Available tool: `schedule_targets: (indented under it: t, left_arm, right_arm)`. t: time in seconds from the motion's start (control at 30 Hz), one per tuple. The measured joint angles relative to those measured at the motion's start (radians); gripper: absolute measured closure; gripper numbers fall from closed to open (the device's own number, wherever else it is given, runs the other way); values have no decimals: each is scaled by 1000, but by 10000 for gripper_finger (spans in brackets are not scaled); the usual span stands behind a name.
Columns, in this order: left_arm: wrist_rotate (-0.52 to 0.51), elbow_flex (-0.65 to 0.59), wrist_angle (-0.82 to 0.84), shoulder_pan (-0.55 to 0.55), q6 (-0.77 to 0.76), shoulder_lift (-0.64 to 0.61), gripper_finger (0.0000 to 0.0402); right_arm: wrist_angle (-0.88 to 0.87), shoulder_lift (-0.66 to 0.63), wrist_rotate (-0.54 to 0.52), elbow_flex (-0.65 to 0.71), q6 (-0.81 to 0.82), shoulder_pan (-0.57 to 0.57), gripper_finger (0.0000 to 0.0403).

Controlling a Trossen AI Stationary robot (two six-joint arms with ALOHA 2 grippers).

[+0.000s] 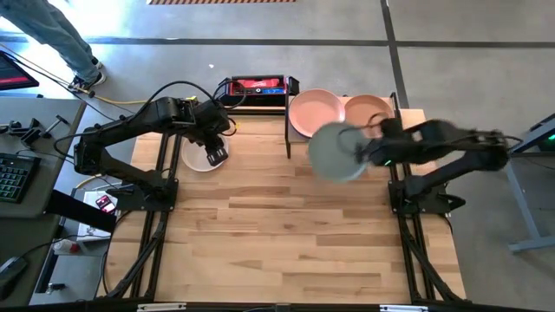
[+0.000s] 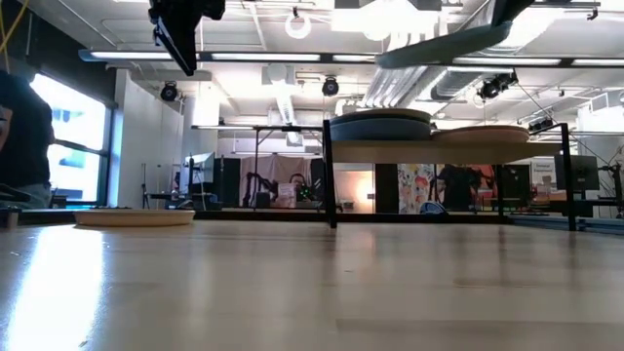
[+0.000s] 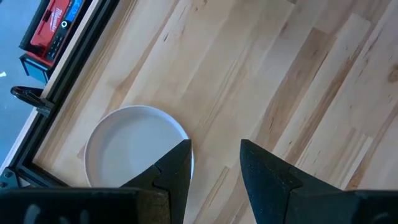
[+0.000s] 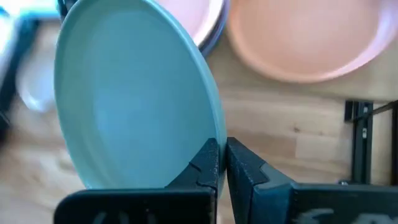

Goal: Place and stack plates onto a shelf
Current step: Stack the green plate on top of the orange plate on the shelf

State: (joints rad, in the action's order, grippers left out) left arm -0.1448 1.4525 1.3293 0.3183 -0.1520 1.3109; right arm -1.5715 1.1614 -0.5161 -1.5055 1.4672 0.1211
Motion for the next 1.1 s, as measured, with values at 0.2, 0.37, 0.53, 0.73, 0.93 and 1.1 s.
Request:
schedule_targets:
  t: [0.2,0.37,0.53,0.73,0.93,1.1]
  left_arm:
    - [0,0,-2,0,63,0,275]
    - [-13,0,-30,5,117,0,275]
    - [-29,0,-52,5,154,0,275]
    - [-30,0,-55,5,164,0,275]
    - [-30,0,-57,5,163,0,275]
    - [-30,0,-57,5,149,0,275]
  right_arm:
    - [0,-170,-85,15,16,-131,403]
    - [0,-287,-124,38,10,-269,403]
    - [-1,-385,-141,104,18,-401,403]
    - [10,-464,-125,256,84,-511,403]
    - [132,-496,-103,393,150,-548,403]
    - [253,-494,-127,501,223,-574,403]
